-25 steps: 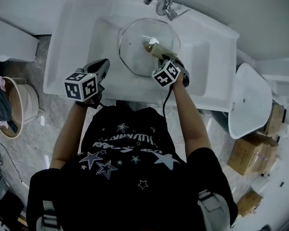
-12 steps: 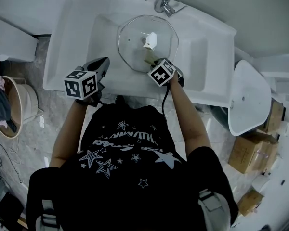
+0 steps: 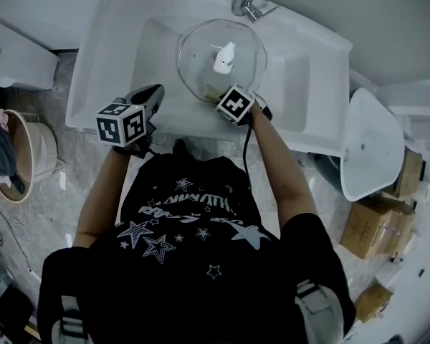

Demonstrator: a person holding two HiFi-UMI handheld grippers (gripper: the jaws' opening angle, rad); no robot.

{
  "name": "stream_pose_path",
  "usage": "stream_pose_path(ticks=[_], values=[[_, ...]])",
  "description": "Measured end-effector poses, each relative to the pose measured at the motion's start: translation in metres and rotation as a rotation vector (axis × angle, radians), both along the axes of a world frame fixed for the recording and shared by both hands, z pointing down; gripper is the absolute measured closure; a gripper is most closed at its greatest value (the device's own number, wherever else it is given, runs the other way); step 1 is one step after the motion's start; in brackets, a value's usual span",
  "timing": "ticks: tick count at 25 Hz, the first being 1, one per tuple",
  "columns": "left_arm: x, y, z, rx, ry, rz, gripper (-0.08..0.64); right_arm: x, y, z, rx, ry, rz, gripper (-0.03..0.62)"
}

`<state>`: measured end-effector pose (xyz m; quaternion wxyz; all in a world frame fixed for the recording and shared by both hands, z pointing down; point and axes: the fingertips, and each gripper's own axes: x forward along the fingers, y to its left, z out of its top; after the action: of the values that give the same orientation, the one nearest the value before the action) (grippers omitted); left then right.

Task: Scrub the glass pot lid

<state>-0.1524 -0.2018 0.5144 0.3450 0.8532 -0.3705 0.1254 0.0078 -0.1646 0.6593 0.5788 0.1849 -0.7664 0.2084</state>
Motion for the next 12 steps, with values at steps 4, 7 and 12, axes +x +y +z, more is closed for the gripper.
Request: stream_pose_path(ticks=[4, 7, 12], values=[[0.002, 0.004, -0.001, 0.001, -0.005, 0.000, 0.552, -0.005, 0.004, 0.001, -0.025, -0.011, -0.049, 0.515], [0.004, 0.007, -0.004, 0.006, -0.005, -0.004, 0.552, -0.006, 0.007, -0.001, -0.033, -0.029, -0.052, 0.515], [0.000, 0.014, -0.005, 0.007, -0.008, -0.022, 0.552, -0.008, 0.007, -0.005, -0.036, -0.056, -0.058, 0.515]])
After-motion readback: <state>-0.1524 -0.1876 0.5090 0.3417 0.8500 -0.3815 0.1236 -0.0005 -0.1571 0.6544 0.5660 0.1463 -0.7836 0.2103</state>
